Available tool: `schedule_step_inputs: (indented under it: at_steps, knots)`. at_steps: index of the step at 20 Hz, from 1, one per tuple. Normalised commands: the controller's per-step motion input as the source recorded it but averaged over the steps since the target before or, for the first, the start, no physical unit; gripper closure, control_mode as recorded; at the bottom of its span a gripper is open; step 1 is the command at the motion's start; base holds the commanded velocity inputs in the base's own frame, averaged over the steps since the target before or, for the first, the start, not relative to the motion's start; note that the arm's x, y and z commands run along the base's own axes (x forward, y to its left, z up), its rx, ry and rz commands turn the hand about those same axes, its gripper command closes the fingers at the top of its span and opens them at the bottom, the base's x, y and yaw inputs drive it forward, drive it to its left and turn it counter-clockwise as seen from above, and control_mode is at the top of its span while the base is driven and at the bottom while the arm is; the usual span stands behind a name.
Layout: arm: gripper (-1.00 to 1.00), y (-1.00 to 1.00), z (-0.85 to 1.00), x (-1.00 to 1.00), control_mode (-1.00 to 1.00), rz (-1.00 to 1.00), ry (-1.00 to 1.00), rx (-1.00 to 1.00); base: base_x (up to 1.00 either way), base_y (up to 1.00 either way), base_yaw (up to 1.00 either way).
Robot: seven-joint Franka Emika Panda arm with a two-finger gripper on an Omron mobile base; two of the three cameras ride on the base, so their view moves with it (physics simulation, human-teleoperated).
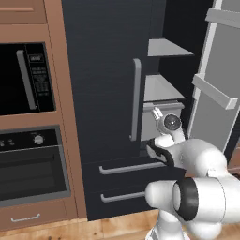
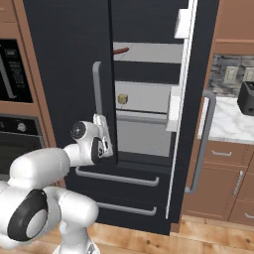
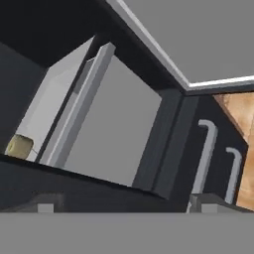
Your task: Retrieve the sausage and cheese from the fridge and place them on the cutting board on the counter.
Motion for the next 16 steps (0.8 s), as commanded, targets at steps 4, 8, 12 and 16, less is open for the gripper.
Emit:
schedule_step_inputs:
  at_steps: [4,8,12,16]
  knots:
    - [-1.0,0.33,0.66,-0.47,-1.0,0.58,0.11,-0.21,0.0,0.0,0.0]
    - [-1.0,0.2,0.93,-0.22,-1.0,0.49,0.13,-0.12,0.0,0.0,0.0]
    - [-1.0,0.36,0.59,0.02,-1.0,0.38,0.15,-0.15,0.0,0.0,0.0]
    - [-1.0,0.57,0.0,0.46,-1.0,0.29,0.01,-0.19,0.0,0.0,0.0]
